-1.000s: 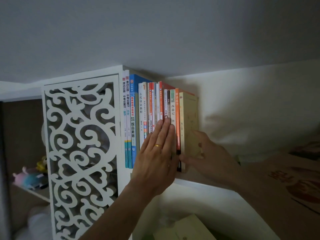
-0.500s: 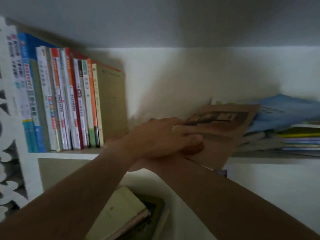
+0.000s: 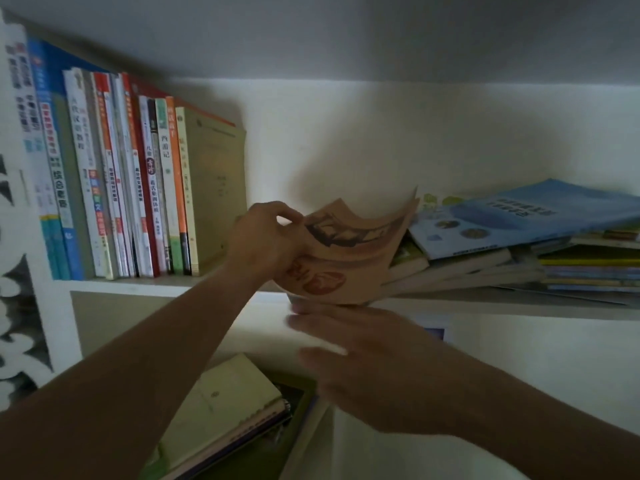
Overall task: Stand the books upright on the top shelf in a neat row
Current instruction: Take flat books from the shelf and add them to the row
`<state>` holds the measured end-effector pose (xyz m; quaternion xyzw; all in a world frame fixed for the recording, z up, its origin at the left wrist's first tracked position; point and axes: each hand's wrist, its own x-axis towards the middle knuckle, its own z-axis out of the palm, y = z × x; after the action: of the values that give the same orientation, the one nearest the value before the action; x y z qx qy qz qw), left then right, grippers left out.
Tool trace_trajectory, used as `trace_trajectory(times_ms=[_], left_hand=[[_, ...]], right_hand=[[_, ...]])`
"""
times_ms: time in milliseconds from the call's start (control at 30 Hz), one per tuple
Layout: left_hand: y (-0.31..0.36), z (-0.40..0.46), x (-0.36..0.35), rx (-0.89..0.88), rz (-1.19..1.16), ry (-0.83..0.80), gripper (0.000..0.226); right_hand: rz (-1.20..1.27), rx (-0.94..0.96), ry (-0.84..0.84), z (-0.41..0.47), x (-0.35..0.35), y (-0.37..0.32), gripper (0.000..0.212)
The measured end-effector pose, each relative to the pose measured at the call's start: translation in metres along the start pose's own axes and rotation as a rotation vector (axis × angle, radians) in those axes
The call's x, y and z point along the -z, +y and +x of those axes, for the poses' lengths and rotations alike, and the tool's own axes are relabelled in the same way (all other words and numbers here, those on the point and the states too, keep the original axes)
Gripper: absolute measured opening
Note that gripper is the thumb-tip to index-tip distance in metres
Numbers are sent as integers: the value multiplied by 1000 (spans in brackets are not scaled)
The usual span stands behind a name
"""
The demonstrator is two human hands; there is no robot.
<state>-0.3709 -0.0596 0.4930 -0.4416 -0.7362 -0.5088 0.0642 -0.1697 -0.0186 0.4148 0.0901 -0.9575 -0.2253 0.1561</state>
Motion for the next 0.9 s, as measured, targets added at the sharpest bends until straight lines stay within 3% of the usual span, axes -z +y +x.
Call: trace_trajectory(times_ms=[100,167,200,267,333,367,500,567,667,733,833,900], left_hand=[[-6,4,11,-66,28,83,32],[-8,7,20,-52,-17,56,34],[-8,8,25,-38,-59,35,36],[-6,7,35,10,-189,-5,38],[-4,6,48,96,-358,-48,34],[-3,7,56,150,-444,-66,34],[1,11,83,274,-763,-157,28],[4,8,95,264,-1006,-118,16],[1,3,117,212,-1369,-90,48],[-6,-2,123,117,-1200,9,37],[-32,-10,117,-98,-454,263,25],[-50,-18,110,-145,-99,243,34]], right_hand=[[-92,-192,351,-25,51,7,6],[-68,-381,427,-22,67,28,11],[-69,-450,402,-16,70,40,25],[-42,-553,179,-5,79,64,55],[58,-602,-71,8,78,79,72],[101,-578,-115,15,72,81,74],[468,-523,-20,38,62,77,43],[301,-564,41,56,60,72,35],[16,-707,312,96,57,71,21],[-33,-790,418,126,61,69,13],[-29,-841,575,174,71,65,17],[51,-921,649,203,78,62,21]])
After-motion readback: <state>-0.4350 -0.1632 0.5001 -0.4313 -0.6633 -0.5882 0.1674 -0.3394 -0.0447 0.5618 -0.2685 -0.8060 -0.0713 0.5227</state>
